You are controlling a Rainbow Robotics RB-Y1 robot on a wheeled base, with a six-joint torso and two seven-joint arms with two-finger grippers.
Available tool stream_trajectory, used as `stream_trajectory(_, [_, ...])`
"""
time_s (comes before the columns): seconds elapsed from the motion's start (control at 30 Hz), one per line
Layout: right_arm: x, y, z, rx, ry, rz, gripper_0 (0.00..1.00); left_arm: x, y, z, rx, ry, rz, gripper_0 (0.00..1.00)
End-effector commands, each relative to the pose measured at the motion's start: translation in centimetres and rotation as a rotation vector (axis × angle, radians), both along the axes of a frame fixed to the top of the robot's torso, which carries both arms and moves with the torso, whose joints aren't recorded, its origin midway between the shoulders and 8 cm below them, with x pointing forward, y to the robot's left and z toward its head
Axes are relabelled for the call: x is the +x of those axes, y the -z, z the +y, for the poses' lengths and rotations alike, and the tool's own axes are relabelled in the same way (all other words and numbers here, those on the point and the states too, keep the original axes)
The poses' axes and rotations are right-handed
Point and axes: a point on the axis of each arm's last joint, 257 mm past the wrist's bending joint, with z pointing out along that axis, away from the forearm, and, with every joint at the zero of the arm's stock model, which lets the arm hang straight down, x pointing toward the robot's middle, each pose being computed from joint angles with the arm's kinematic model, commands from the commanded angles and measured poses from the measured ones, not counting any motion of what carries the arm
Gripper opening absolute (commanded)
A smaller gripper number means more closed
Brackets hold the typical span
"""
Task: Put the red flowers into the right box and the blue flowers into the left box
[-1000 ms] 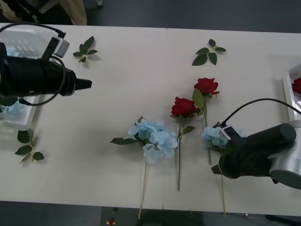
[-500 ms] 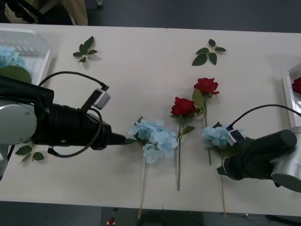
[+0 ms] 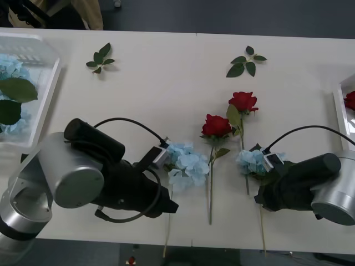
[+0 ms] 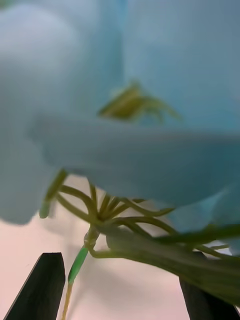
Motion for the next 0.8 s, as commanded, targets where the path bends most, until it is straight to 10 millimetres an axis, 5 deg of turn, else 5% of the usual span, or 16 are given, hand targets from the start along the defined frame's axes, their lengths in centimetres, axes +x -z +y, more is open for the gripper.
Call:
stream_trajectory(0.03, [1.1, -0.2, 1.0, 0.017, -0.016, -0.025, 0.67, 1.8, -0.5, -1.1, -0.011, -0.048, -0.026, 0.83])
stream_trajectory(0.27, [1.8, 0.6, 0.9, 0.017, -0.028, -0.037, 0.0, 4.0, 2.0, -2.0, 0.022, -0.072, -0.009, 0.81])
stream_trajectory(0.57, [2.4, 0.3, 0.9, 0.009, -0.04, -0.049, 0.0, 6.7, 3.7, -3.4, 0.075, -0.09, 0.012, 0.77])
stream_trajectory(0.8, [3.4, -1.8, 2.4, 0.076, -0.092, -0.118, 0.0, 8.4, 6.4, -3.4, 0.164, -0.072, -0.003, 0.73])
